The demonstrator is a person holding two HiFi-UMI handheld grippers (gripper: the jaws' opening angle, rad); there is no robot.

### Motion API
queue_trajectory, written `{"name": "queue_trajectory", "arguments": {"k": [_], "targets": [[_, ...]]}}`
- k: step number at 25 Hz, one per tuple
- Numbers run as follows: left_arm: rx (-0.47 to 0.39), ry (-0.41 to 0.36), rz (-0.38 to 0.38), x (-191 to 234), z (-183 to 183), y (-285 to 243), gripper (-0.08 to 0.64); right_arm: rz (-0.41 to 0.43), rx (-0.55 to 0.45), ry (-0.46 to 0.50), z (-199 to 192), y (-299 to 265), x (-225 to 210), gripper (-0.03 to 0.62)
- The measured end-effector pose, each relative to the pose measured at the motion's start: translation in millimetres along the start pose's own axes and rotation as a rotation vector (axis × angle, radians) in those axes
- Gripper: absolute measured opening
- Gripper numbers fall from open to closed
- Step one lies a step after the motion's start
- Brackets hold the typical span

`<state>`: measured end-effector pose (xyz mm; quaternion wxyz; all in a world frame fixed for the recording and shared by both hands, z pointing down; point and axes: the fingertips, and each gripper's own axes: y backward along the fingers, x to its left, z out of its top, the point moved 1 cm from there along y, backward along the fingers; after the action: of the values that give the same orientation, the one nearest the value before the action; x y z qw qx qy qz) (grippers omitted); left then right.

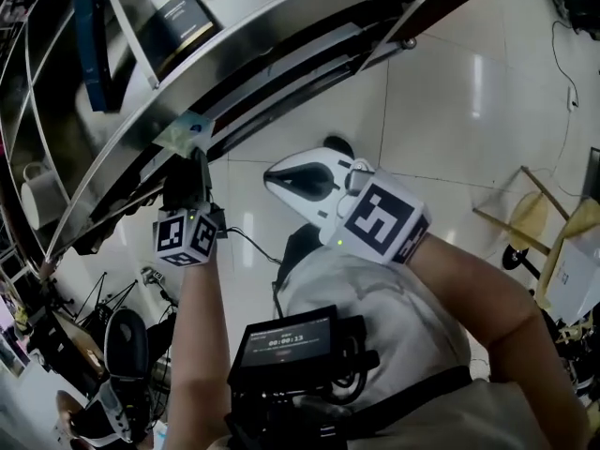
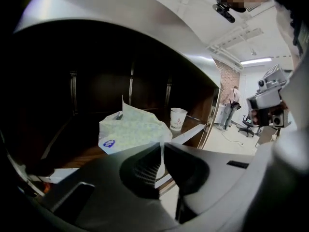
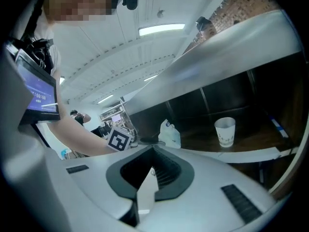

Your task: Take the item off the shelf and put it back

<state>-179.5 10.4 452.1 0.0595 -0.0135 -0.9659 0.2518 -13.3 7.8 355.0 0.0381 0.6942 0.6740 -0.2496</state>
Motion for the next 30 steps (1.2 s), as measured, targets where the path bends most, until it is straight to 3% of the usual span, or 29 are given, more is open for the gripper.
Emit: {"name": "queue_trajectory", "arguments": {"k": [12, 20, 30], "targets": [[0.025, -0.093, 0.016, 11.0, -0.6, -63.9, 0.021, -0.103, 0.006, -0.07, -27.2, 27.6, -16.1, 0.008], [0.032, -0.062, 0.073, 18.9, -3.6, -80.9, 0.025, -0.125, 0.0, -0.095, -33.4, 35.7, -22.6, 0.008], [0.033, -0.08, 0.078, 12.9, 1.7, -81.0, 0.183, -0.127, 0.01, -0.099, -40.9, 28.4, -34.9, 0.008]]}}
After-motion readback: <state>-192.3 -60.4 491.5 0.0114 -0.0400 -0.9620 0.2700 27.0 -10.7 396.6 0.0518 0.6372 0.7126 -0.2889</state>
